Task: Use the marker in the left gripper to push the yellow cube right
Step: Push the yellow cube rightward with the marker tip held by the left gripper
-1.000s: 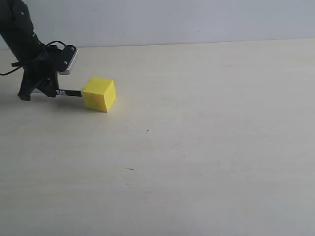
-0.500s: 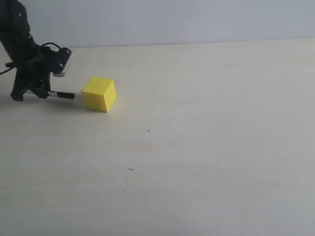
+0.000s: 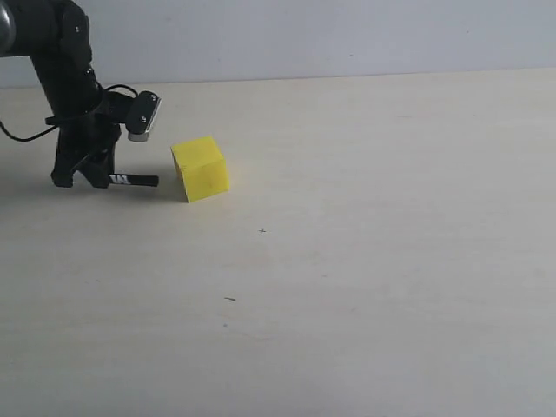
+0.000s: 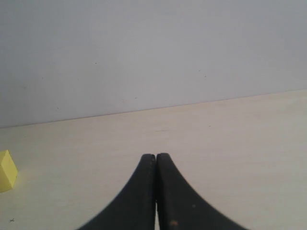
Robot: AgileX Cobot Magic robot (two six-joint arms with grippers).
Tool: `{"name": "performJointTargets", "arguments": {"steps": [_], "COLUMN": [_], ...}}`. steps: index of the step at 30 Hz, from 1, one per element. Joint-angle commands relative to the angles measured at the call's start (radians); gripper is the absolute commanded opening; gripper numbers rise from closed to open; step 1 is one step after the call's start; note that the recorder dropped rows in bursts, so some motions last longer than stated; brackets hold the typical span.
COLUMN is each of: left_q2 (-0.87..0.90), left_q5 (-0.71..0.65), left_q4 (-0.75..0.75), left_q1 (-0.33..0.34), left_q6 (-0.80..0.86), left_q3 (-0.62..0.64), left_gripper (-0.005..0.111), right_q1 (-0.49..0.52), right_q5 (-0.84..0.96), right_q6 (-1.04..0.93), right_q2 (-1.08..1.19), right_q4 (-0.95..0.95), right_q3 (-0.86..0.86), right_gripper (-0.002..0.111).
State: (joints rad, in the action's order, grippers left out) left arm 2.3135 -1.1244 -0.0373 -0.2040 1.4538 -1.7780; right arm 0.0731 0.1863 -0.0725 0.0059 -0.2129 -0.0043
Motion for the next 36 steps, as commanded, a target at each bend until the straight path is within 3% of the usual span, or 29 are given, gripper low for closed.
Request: {"name": "performJointTargets", "arguments": {"steps": [1,6,13,23,30,36], "left_q2": [0.0,0.0,0.0,0.0,0.0,0.0], "left_q5": [-0.051,-0.002,0.188,0.07,0.061,0.142], "left_q4": [0.0,0.068,0.177,0.037,0.059,0.059], "left_q1": [0.004,-0.039,-0.112,-0.076,-0.165,-0.242], "left_q6": [-0.117,-0.154,-0.149,-0.16,-0.16,-0.158], "left_q3": [-0.005,-0.005,-0.005,-0.005,-0.005,-0.005], "left_gripper": [0.0,0.0,0.0,0.0,0.0,0.0], "right_q1": [0.003,0.003,0.003,0.003,0.003,0.003], "right_q5": [-0.001,-0.001,-0.001,-0.001,-0.001,-0.001], "right_q6": [-0.004,-0.004,-0.004,-0.004,-0.004,-0.004], "right_q2": [-0.006,-0.006,-0.006,-0.006,-0.006,-0.006], "right_q4": [0.003,0.003,0.001,0.001,0.001,0.001], "right_q3": [0.004,0.004,0.004,0.004,0.004,0.004], "right_gripper": [0.0,0.0,0.0,0.0,0.0,0.0]}}
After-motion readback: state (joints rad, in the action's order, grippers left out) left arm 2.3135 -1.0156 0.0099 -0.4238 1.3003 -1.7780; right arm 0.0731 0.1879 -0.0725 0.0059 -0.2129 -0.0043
